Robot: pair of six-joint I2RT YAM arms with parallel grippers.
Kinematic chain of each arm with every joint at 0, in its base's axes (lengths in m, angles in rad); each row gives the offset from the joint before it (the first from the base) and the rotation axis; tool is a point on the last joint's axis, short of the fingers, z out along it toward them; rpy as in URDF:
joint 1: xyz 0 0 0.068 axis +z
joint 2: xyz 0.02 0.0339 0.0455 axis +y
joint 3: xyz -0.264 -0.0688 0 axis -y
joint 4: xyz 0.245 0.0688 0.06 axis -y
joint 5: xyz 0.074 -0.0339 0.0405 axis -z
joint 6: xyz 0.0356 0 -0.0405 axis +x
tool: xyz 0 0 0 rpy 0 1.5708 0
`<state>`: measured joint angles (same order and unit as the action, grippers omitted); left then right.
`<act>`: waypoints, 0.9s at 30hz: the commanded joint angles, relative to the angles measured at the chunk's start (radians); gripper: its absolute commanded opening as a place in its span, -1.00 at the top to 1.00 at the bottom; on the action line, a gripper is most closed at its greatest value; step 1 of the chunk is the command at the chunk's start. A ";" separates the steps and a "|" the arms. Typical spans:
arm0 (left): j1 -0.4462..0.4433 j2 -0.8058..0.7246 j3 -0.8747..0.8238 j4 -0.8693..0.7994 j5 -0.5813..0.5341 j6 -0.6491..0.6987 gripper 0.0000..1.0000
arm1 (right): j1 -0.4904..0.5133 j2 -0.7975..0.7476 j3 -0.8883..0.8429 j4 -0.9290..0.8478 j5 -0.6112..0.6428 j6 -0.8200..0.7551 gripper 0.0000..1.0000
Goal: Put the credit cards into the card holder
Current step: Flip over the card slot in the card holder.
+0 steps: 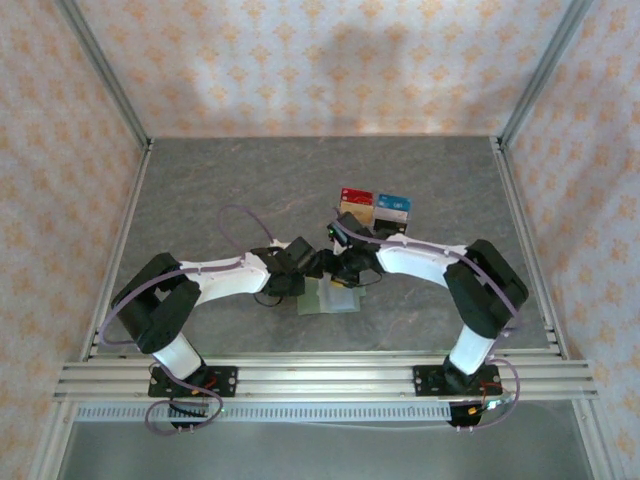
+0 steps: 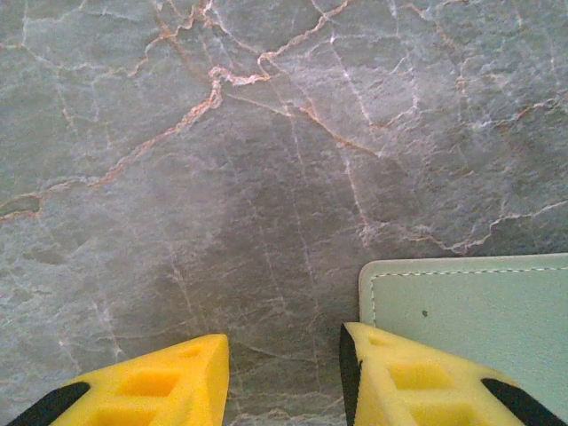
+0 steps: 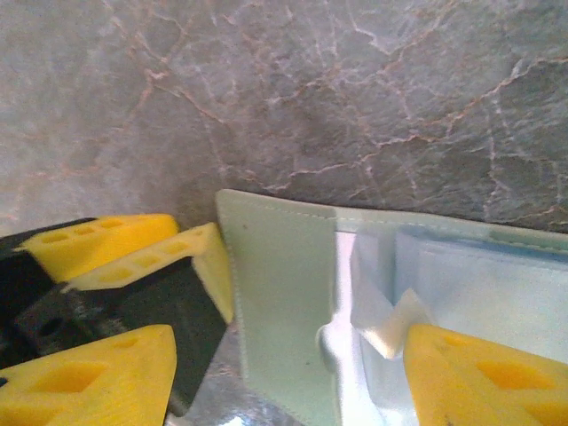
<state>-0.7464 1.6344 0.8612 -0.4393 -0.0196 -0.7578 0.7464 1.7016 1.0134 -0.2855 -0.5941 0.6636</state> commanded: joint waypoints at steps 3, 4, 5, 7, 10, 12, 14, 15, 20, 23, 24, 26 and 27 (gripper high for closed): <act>-0.022 0.029 -0.021 0.021 0.063 -0.012 0.24 | -0.002 -0.061 -0.035 0.096 -0.063 0.076 -0.39; -0.022 0.029 -0.021 0.021 0.063 -0.012 0.24 | -0.002 -0.063 -0.041 0.104 -0.070 0.083 -0.39; -0.022 0.028 -0.022 0.023 0.063 -0.013 0.24 | -0.002 -0.064 -0.047 0.110 -0.076 0.087 -0.39; -0.022 0.027 -0.025 0.026 0.063 -0.015 0.24 | -0.002 -0.060 -0.064 0.137 -0.097 0.095 -0.40; -0.022 0.022 -0.030 0.030 0.063 -0.020 0.24 | -0.004 -0.032 -0.070 0.167 -0.129 0.116 -0.42; -0.021 0.015 -0.030 0.025 0.063 -0.021 0.24 | -0.004 -0.025 -0.077 0.211 -0.146 0.141 -0.42; -0.022 0.010 -0.030 0.020 0.066 -0.020 0.24 | -0.004 -0.021 -0.077 0.239 -0.151 0.156 -0.43; -0.022 0.007 -0.029 0.020 0.067 -0.021 0.23 | -0.004 -0.017 -0.072 0.248 -0.157 0.164 -0.43; -0.022 0.001 -0.027 0.013 0.066 -0.026 0.21 | -0.004 0.004 -0.067 0.344 -0.203 0.234 -0.43; -0.022 -0.011 -0.037 0.017 0.066 -0.036 0.16 | -0.004 0.014 -0.066 0.377 -0.213 0.262 -0.44; -0.023 -0.017 -0.040 0.017 0.065 -0.038 0.14 | -0.004 0.020 -0.063 0.386 -0.216 0.272 -0.45; -0.022 -0.032 -0.041 0.010 0.066 -0.044 0.11 | -0.004 0.030 -0.064 0.429 -0.222 0.300 -0.45; -0.022 -0.043 -0.041 0.003 0.063 -0.045 0.10 | -0.004 0.036 -0.062 0.444 -0.224 0.312 -0.45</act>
<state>-0.7376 1.6150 0.8402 -0.4236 -0.0154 -0.8185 0.7254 1.7058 0.9329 -0.0483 -0.7937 0.8986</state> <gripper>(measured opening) 0.448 0.724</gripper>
